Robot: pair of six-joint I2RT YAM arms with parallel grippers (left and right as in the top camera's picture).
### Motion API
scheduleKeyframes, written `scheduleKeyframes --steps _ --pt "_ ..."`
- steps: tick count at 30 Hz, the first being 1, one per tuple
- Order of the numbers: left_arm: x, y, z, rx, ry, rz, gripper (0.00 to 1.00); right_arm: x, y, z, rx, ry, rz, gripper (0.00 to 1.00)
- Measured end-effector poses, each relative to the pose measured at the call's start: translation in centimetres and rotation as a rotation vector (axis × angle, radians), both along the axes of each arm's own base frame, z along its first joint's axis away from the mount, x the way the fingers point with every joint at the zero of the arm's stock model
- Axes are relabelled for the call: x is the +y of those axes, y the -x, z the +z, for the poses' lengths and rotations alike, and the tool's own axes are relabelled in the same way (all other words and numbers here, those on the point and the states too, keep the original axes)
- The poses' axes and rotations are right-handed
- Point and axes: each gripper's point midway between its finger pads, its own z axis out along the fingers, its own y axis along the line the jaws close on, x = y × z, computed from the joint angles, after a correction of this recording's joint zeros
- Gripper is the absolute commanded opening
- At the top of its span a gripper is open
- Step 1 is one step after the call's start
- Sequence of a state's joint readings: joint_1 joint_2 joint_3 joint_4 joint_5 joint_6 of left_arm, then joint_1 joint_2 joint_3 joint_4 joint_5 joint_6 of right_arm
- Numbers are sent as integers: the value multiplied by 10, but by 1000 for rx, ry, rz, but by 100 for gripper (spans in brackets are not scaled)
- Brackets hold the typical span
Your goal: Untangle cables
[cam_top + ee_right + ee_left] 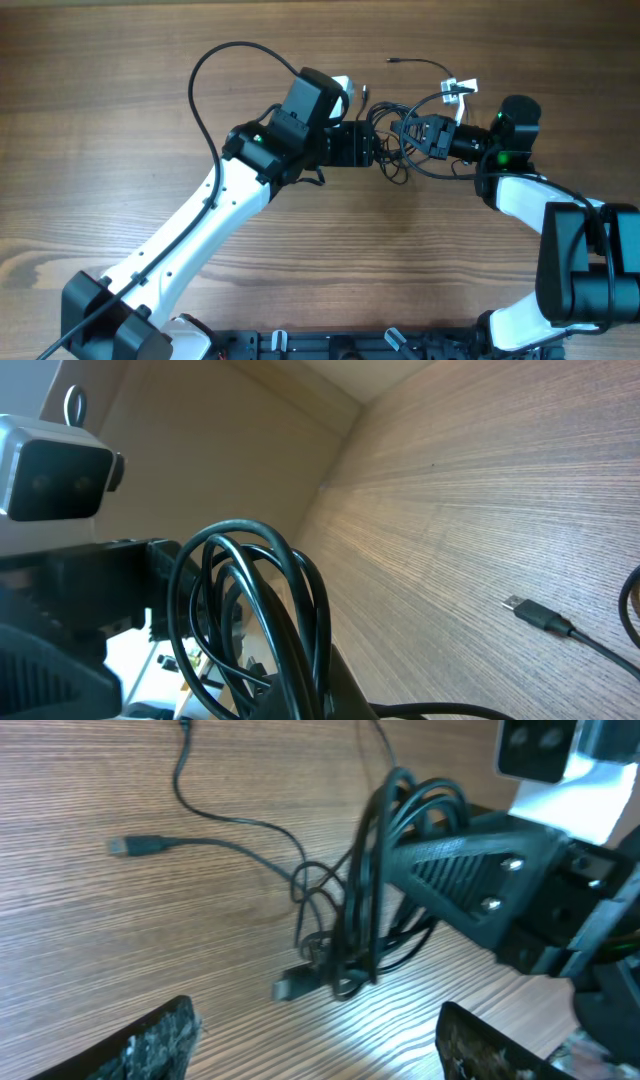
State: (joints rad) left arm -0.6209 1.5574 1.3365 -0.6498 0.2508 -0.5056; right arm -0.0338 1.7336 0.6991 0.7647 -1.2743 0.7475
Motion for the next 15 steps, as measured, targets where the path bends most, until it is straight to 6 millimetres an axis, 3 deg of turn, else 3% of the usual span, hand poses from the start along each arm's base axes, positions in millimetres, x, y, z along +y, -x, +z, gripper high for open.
scheduleKeyframes --steps 7,13,15 --pt "-10 -10 8 14 80 82 52 0 0 0 0 0 -1 4" --pt "-18 -24 -4 17 97 107 41 0 0 0 0 0 0 4" --pt "-20 -26 -12 33 88 111 32 0 0 0 0 0 0 4"
